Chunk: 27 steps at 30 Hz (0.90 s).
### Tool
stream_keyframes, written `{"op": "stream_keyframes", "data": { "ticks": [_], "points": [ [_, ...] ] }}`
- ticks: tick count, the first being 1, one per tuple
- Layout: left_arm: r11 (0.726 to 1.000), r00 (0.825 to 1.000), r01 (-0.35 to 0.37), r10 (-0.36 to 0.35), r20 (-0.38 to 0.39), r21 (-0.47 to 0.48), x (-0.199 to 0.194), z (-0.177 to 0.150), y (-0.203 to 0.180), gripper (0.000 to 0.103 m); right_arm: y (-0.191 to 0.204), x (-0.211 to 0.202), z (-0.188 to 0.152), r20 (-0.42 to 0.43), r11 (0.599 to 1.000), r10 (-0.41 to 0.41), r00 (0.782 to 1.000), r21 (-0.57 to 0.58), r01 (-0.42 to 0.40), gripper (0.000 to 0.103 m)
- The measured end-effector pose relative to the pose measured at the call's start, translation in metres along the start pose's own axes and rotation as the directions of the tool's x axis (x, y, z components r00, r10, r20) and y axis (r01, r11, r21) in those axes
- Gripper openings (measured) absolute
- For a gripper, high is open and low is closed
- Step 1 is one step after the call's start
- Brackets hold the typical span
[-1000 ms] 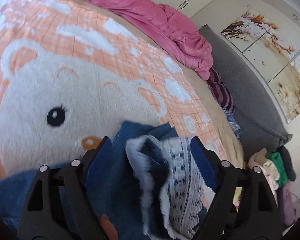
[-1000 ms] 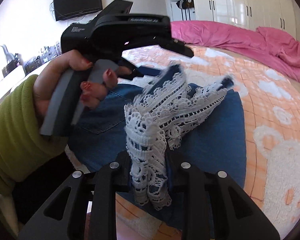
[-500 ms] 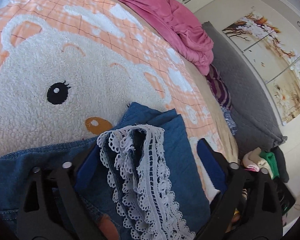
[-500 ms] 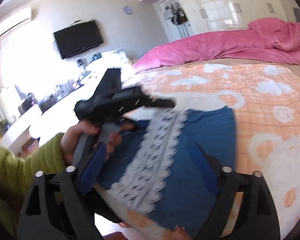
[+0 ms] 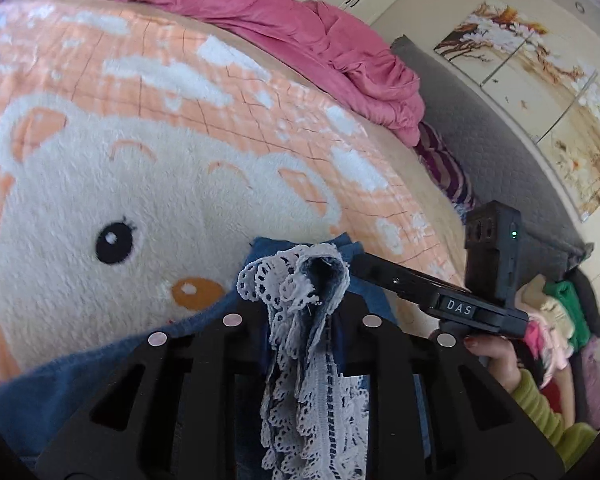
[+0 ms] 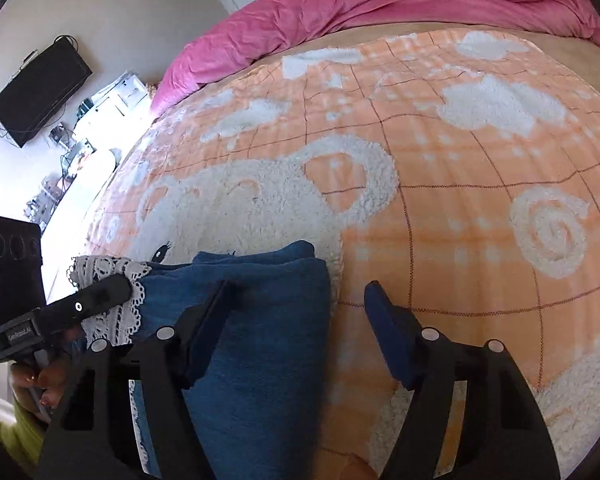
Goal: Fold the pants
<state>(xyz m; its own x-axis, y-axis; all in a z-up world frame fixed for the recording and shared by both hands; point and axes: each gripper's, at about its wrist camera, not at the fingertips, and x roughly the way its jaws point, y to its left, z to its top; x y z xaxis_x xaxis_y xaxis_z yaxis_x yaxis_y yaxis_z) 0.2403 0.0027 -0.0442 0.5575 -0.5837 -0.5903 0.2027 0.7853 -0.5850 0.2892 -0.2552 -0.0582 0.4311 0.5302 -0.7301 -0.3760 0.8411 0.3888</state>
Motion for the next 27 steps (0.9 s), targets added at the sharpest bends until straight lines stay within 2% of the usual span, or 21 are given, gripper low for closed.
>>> {"op": "stream_keyframes", "data": {
  "ticks": [3, 6, 7, 9, 10, 15, 17, 21, 23, 27],
  "points": [
    [0.995, 0.995, -0.079, 0.075, -0.058, -0.060, 0.014, -0.006, 0.018, 0.023, 0.014, 0.003, -0.013, -0.003, 0.990, -0.102, 0.995, -0.097, 0.101, 0.068],
    [0.993, 0.996, -0.075, 0.071, -0.051, -0.091, 0.011, -0.010, 0.027, 0.027, 0.022, 0.008, -0.016, 0.015, 0.973, -0.165, 0.986, -0.162, 0.166, 0.069],
    [0.993, 0.996, -0.082, 0.079, -0.040, -0.086, 0.006, -0.010, 0.025, 0.034, 0.023, 0.008, -0.016, 0.029, 0.968, -0.182, 0.983, -0.173, 0.184, 0.072],
    [0.992, 0.995, -0.103, 0.104, 0.000, -0.076, -0.010, -0.011, 0.022, 0.046, 0.022, 0.001, -0.018, 0.053, 0.966, -0.186, 0.981, -0.175, 0.193, 0.075],
    [0.990, 0.992, -0.121, 0.122, 0.011, -0.074, -0.018, -0.012, 0.020, 0.048, 0.020, -0.006, -0.021, 0.065, 0.967, -0.184, 0.981, -0.169, 0.192, 0.077],
    [0.982, 0.981, -0.182, 0.185, 0.064, -0.055, -0.056, -0.021, 0.005, 0.056, 0.020, -0.040, -0.029, 0.135, 0.964, -0.184, 0.974, -0.168, 0.206, 0.083],
    [0.978, 0.977, -0.201, 0.204, 0.068, -0.055, -0.070, -0.031, -0.002, 0.057, 0.027, -0.054, -0.030, 0.172, 0.961, -0.172, 0.970, -0.186, 0.203, 0.089],
    [0.973, 0.971, -0.222, 0.226, 0.071, -0.063, -0.093, -0.050, -0.013, 0.064, 0.045, -0.080, -0.038, 0.240, 0.950, -0.153, 0.959, -0.231, 0.210, 0.089],
    [0.973, 0.971, -0.222, 0.227, 0.074, -0.070, -0.105, -0.060, -0.017, 0.067, 0.052, -0.088, -0.043, 0.258, 0.944, -0.161, 0.953, -0.242, 0.225, 0.093],
    [0.969, 0.970, -0.232, 0.237, 0.055, -0.081, -0.117, -0.079, -0.023, 0.069, 0.058, -0.103, -0.054, 0.282, 0.939, -0.169, 0.944, -0.244, 0.241, 0.094]
  ]
}}
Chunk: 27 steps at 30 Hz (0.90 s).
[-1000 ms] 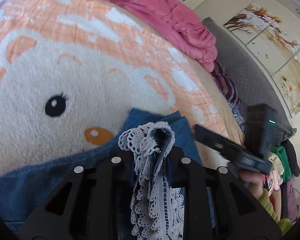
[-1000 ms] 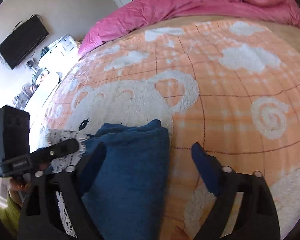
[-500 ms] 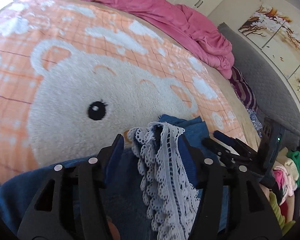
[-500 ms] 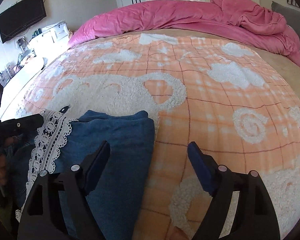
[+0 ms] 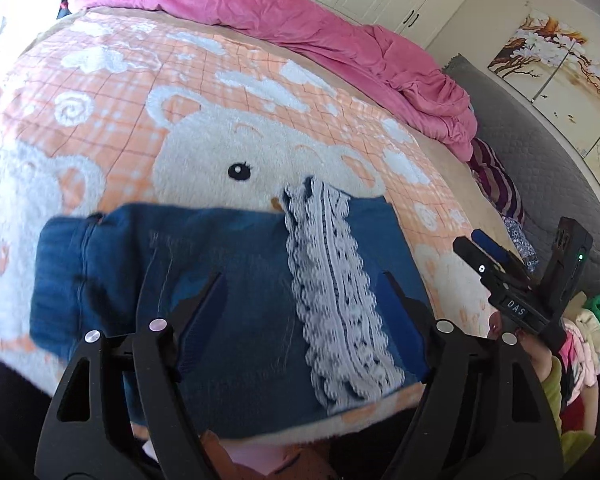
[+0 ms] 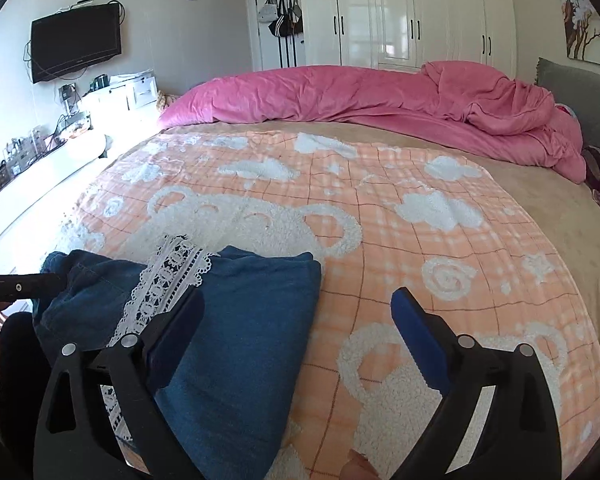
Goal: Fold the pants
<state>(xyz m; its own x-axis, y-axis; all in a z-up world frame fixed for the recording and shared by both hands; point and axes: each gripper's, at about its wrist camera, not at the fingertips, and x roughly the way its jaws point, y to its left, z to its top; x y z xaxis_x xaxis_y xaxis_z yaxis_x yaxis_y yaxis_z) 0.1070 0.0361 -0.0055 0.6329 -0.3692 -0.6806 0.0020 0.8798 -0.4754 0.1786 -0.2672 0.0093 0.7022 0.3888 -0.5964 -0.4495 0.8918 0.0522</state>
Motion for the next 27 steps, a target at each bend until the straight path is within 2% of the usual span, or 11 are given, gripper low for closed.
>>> {"op": "stream_keyframes", "data": {
  "ticks": [4, 7, 12, 19, 22, 27],
  "points": [
    [1.000, 0.999, 0.012, -0.013, -0.034, -0.026, -0.004, -0.015, 0.001, 0.070, 0.001, -0.019, -0.010, 0.011, 1.000, 0.004, 1.000, 0.016, -0.004, 0.095],
    [0.999, 0.998, -0.007, 0.004, -0.056, -0.050, -0.003, -0.024, 0.002, 0.070, 0.003, -0.028, -0.018, -0.001, 1.000, 0.017, 1.000, 0.023, -0.017, 0.095],
    [0.997, 0.994, 0.031, -0.038, -0.103, -0.069, 0.003, -0.041, -0.006, 0.070, 0.007, -0.036, -0.034, -0.031, 0.999, 0.024, 0.999, 0.041, -0.023, 0.096],
    [0.986, 0.977, 0.093, -0.117, -0.179, -0.137, 0.017, -0.058, -0.006, 0.069, 0.015, -0.041, -0.054, -0.057, 0.998, 0.013, 0.998, 0.054, -0.010, 0.096],
    [0.982, 0.971, 0.112, -0.140, -0.194, -0.149, 0.022, -0.062, -0.008, 0.063, 0.020, -0.041, -0.059, -0.071, 0.999, 0.021, 0.997, 0.039, -0.018, 0.096],
    [0.967, 0.951, 0.142, -0.193, -0.242, -0.211, 0.040, -0.069, -0.011, 0.061, 0.030, -0.039, -0.065, -0.075, 1.000, 0.027, 0.997, -0.002, -0.028, 0.096]
  ]
}}
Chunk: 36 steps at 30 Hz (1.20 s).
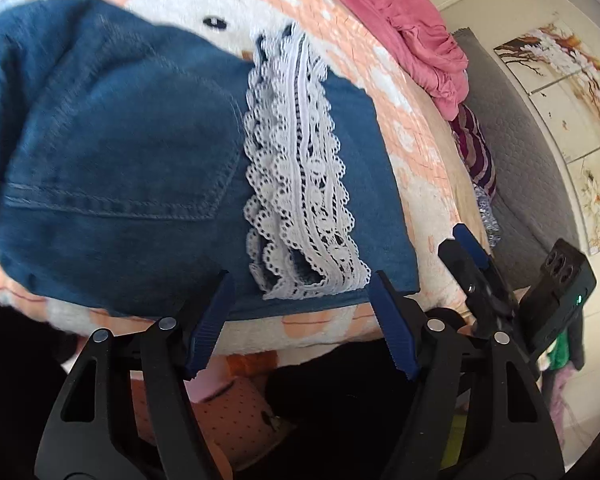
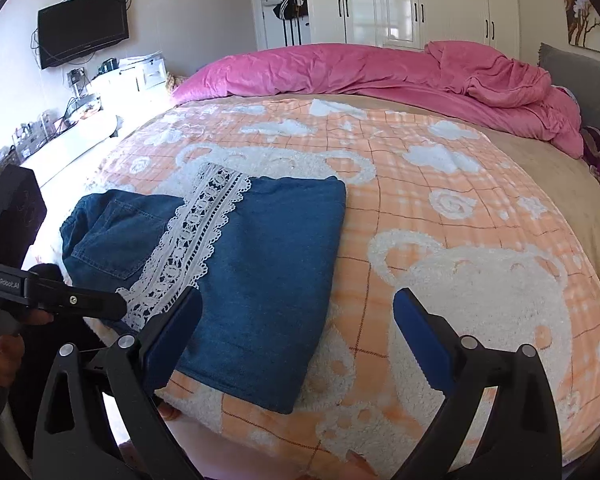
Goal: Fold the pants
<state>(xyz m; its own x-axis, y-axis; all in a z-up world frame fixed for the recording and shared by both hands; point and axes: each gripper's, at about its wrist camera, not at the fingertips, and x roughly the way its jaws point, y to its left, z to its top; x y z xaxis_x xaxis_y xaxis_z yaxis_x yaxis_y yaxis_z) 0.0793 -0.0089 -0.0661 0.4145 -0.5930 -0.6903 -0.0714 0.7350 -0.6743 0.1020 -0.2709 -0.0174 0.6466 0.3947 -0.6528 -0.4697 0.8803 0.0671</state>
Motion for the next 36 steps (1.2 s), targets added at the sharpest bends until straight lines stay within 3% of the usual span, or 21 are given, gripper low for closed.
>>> {"op": "stream_keyframes", "data": {
  "ticks": [3, 6, 10, 16, 19, 23, 26, 36],
  "points": [
    [0.999, 0.999, 0.028, -0.029, -0.016, -0.033, 0.011, 0.002, 0.000, 0.050, 0.005, 0.009, -0.003, -0.024, 1.000, 0.013, 1.000, -0.020, -0.013, 0.096],
    [0.999, 1.000, 0.000, 0.000, -0.011, -0.035, 0.016, 0.003, 0.001, 0.026, 0.007, 0.018, -0.006, -0.053, 0.999, 0.023, 0.998, -0.033, -0.025, 0.096],
    [1.000, 1.000, 0.010, -0.010, -0.006, -0.017, 0.005, -0.001, 0.000, 0.018, 0.009, 0.029, -0.011, -0.089, 0.999, 0.016, 0.996, -0.049, -0.020, 0.096],
    [0.992, 0.993, -0.110, 0.107, 0.042, 0.063, -0.013, -0.007, -0.009, 0.018, 0.023, 0.015, -0.010, -0.007, 0.992, 0.050, 0.999, -0.114, -0.050, 0.096],
    [0.981, 0.986, -0.164, 0.160, 0.046, 0.102, -0.006, -0.010, -0.013, 0.022, 0.035, 0.027, -0.017, -0.056, 0.983, 0.041, 0.998, -0.176, -0.050, 0.095],
    [0.969, 0.979, -0.202, 0.196, 0.054, 0.144, -0.001, -0.013, -0.015, 0.029, 0.033, 0.055, -0.027, -0.197, 0.985, 0.008, 0.980, -0.166, -0.042, 0.095],
    [0.952, 0.968, -0.248, 0.238, 0.079, 0.178, -0.003, -0.014, -0.021, 0.035, 0.029, 0.054, -0.026, -0.196, 0.989, 0.035, 0.980, -0.134, -0.062, 0.095],
    [0.909, 0.938, -0.330, 0.284, 0.200, 0.256, -0.041, -0.020, -0.042, 0.042, 0.010, 0.002, -0.003, 0.015, 0.996, 0.088, 0.996, -0.007, -0.088, 0.096]
  ]
}}
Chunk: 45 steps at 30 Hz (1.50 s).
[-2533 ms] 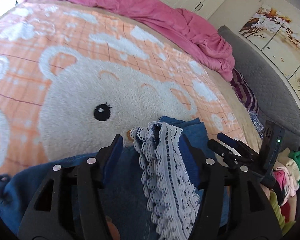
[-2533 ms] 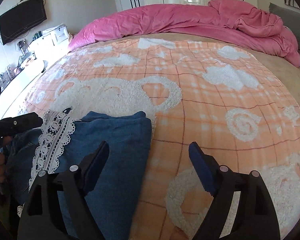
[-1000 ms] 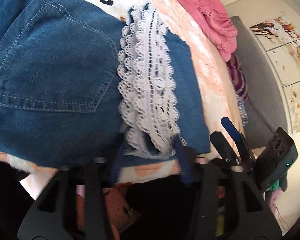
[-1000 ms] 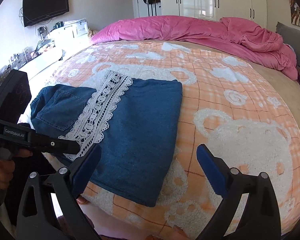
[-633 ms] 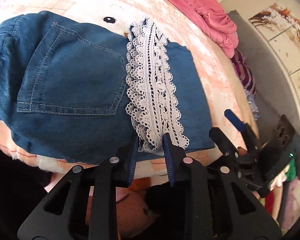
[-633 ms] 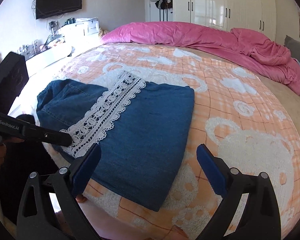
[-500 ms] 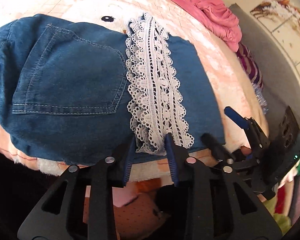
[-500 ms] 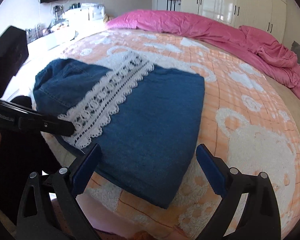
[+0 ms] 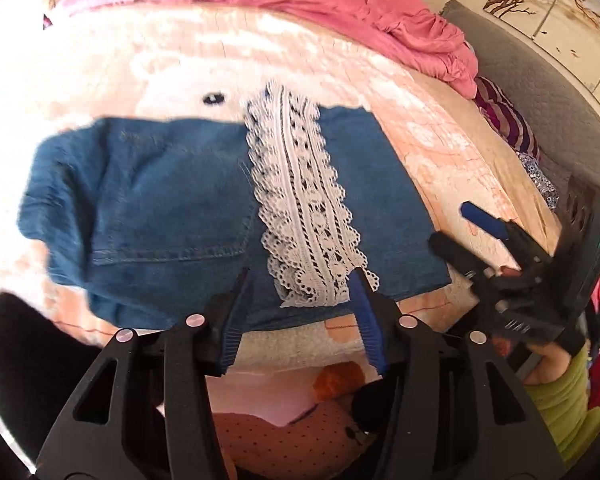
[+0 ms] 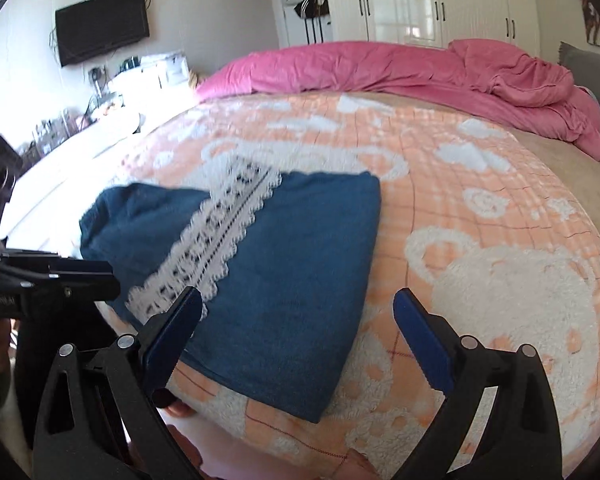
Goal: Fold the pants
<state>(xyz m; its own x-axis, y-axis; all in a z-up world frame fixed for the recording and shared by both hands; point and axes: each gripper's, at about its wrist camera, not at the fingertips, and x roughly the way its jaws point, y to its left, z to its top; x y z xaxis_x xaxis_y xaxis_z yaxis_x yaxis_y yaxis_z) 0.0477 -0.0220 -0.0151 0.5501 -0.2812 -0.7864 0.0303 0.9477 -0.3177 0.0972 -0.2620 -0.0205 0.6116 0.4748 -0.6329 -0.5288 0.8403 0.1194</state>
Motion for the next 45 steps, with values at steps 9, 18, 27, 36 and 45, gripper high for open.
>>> {"op": "stream_keyframes", "data": {
  "ticks": [9, 18, 27, 36, 45],
  "points": [
    [0.997, 0.993, -0.075, 0.072, 0.098, 0.025, -0.030, 0.001, 0.008, 0.052, 0.004, -0.017, 0.032, 0.025, 0.999, 0.022, 0.999, 0.049, -0.023, 0.096],
    [0.995, 0.987, -0.084, 0.090, 0.131, -0.057, -0.048, -0.003, 0.044, 0.064, 0.048, -0.013, 0.072, 0.024, 0.998, 0.063, 0.998, -0.022, -0.062, 0.097],
    [0.987, 0.986, -0.109, 0.121, 0.110, -0.114, -0.054, -0.012, 0.089, 0.069, 0.105, 0.021, 0.102, -0.043, 0.982, 0.114, 0.993, -0.149, -0.119, 0.097],
    [0.968, 0.987, -0.083, 0.113, 0.116, -0.237, -0.048, -0.017, 0.134, 0.069, 0.141, 0.066, 0.114, -0.152, 0.950, 0.181, 0.972, -0.229, -0.212, 0.097],
    [0.959, 0.996, -0.008, 0.031, 0.079, -0.285, -0.022, -0.018, 0.145, 0.056, 0.178, 0.121, 0.126, -0.306, 0.899, 0.252, 0.918, -0.276, -0.339, 0.097]
  ]
}}
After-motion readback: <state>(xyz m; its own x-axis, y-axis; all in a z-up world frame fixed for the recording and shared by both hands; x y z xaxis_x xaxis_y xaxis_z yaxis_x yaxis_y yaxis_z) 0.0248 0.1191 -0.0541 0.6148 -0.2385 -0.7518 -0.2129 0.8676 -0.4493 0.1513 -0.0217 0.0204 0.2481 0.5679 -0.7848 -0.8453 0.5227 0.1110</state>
